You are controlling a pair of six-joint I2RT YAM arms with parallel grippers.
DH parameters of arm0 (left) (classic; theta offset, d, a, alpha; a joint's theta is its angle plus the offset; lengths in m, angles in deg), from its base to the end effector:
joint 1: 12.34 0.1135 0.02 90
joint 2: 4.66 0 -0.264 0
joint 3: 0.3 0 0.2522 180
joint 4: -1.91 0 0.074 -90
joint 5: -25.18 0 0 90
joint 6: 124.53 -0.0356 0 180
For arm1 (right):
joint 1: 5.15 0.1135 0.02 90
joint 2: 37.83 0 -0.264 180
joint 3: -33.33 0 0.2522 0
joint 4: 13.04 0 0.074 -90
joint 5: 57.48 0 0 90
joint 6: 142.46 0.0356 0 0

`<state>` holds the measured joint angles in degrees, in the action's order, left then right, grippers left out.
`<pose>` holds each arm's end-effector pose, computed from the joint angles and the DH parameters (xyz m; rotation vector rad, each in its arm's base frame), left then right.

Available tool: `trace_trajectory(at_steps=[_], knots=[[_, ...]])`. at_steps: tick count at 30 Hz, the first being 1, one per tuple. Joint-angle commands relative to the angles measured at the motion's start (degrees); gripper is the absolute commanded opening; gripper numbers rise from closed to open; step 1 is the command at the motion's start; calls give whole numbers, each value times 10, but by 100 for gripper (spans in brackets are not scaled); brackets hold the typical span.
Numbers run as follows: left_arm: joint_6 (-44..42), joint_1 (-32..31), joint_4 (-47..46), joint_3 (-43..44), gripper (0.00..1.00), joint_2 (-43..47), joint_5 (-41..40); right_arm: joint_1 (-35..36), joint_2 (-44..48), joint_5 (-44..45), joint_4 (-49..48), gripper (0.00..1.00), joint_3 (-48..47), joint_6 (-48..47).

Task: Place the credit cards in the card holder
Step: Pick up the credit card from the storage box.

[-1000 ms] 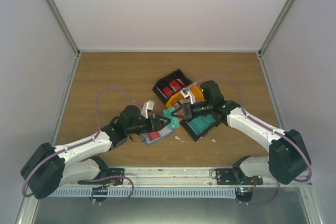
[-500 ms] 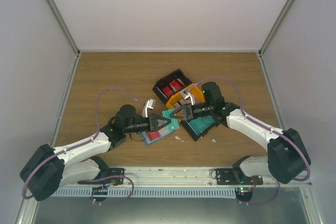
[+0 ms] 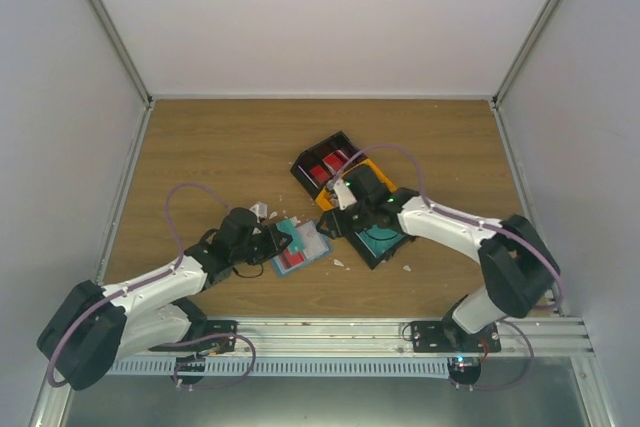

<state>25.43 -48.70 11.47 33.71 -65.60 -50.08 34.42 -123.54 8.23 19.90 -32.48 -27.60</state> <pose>0.1587 -0.1281 0.1656 -0.3459 2.4398 -1.1358 0.2232 0.2035 0.2061 -0.5297 2.6052 0.9579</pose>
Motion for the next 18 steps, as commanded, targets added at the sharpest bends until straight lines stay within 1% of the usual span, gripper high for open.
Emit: trace_trajectory(at_steps=[1,4,7,10,18], knots=[[12,22,10,-19,0,7,-55,48,-65,156,62,53,-45,-46],[17,29,-18,-31,0,0,-42,67,-108,197,74,53,-72,-42],[29,30,-66,-46,0,-18,-19,71,-135,191,72,53,-84,-40],[47,30,-135,-73,0,-27,1,71,-152,183,71,51,-87,-40],[81,30,-203,-123,0,-21,32,71,-171,165,85,39,-76,-11]])
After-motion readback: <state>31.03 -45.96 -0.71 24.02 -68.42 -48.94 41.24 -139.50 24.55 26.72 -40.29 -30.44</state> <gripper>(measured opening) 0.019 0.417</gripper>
